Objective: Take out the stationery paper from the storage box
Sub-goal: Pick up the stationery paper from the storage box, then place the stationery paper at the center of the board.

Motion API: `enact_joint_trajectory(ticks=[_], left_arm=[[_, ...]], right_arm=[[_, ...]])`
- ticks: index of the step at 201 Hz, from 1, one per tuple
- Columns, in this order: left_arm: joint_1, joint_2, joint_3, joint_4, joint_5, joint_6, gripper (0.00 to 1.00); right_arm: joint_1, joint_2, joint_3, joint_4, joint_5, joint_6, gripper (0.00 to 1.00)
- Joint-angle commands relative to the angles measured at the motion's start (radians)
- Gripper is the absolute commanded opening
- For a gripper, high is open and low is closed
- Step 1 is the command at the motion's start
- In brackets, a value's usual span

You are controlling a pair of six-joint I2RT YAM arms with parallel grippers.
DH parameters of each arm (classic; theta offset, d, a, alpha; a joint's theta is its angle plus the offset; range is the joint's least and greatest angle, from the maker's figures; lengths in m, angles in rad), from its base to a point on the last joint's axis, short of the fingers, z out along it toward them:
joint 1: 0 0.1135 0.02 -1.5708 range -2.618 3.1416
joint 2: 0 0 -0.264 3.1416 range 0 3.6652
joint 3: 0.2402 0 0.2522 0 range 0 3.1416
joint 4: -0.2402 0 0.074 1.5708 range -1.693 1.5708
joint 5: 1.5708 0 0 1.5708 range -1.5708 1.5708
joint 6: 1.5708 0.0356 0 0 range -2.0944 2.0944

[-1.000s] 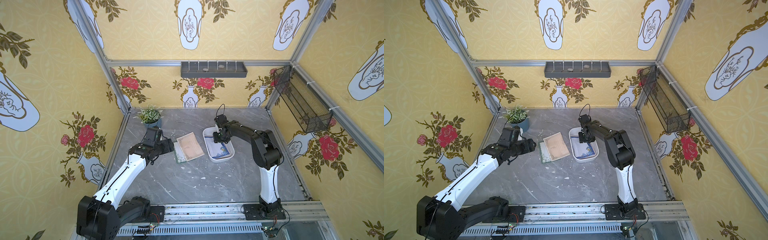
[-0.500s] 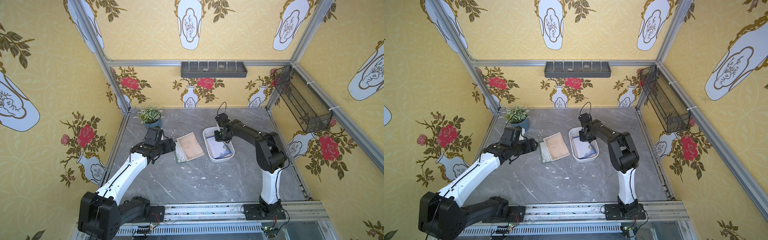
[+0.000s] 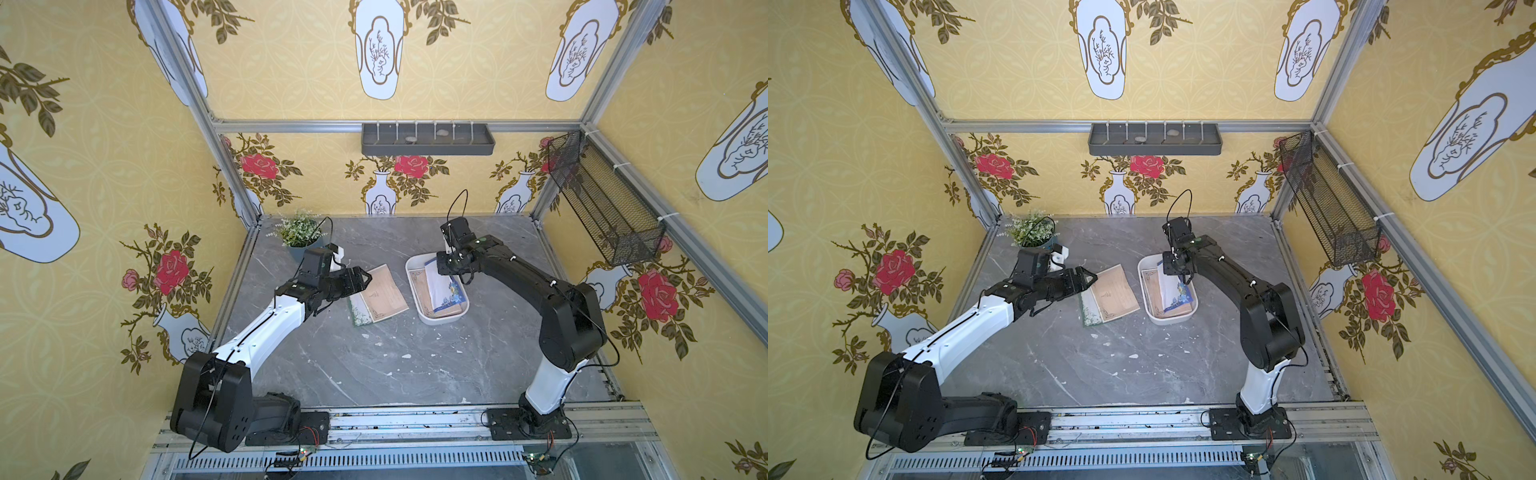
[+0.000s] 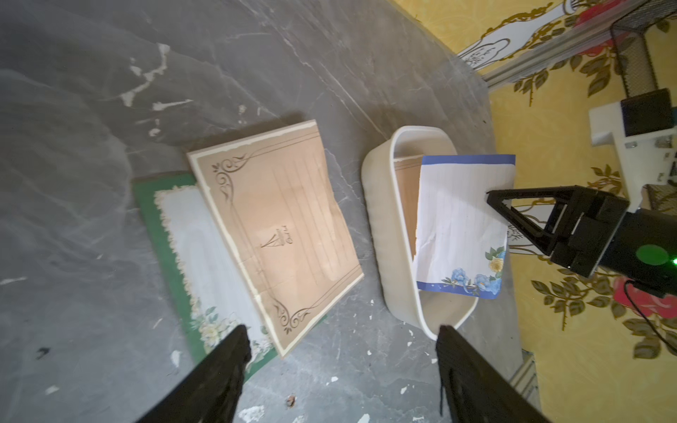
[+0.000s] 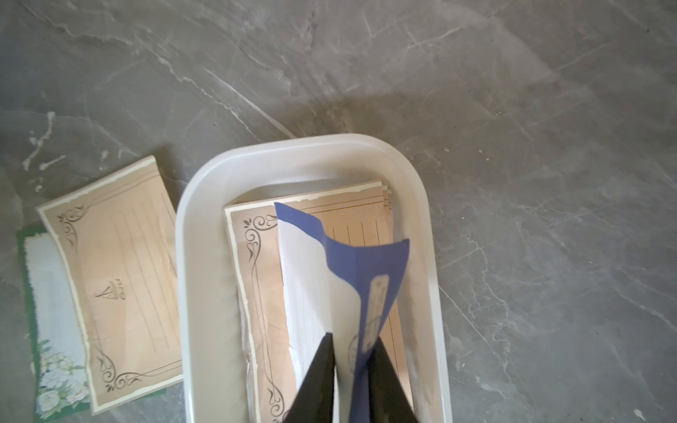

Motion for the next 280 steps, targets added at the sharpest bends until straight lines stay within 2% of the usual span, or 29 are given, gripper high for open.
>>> enact_joint_trajectory(ticks=[1,27,46,49,105,159,226,242,280], left_arm=[[-0.013,0.037,0.009,0.164,0.114,-0.030,0.82],[-0.045,0.097,0.011,0.318,0.209,-0.052,0.82],[-0.064,0.137,0.018,0.404,0.256,-0.051,0.82],[-0.092,0.143,0.019,0.415,0.258,-0.071,0.82],[-0.130,0.282,0.052,0.619,0.330,-0.155,0.82],[-0.176,0.404,0.166,0.641,0.365,-0.180,0.82],[-0.225,0.479,0.267,0.652,0.400,-0.196,0.81],[-0.232,0.487,0.279,0.652,0.411,-0.200,0.76],[-0.240,0.478,0.276,0.657,0.424,-0.196,0.50]], right_arm=[[-0.002,-0.027,-0.001,-0.014,-0.001,0.019,0.19],[-0.009,-0.056,-0.011,-0.002,-0.023,0.026,0.19],[-0.025,-0.092,-0.021,0.011,-0.041,0.047,0.15],[-0.029,-0.101,-0.025,0.016,-0.050,0.050,0.15],[-0.153,-0.259,-0.103,0.118,-0.344,0.105,0.19],[-0.184,-0.328,-0.130,0.185,-0.510,0.146,0.21],[-0.184,-0.347,-0.149,0.211,-0.560,0.168,0.22],[-0.184,-0.348,-0.154,0.214,-0.563,0.169,0.22],[-0.184,-0.345,-0.160,0.221,-0.564,0.171,0.22]])
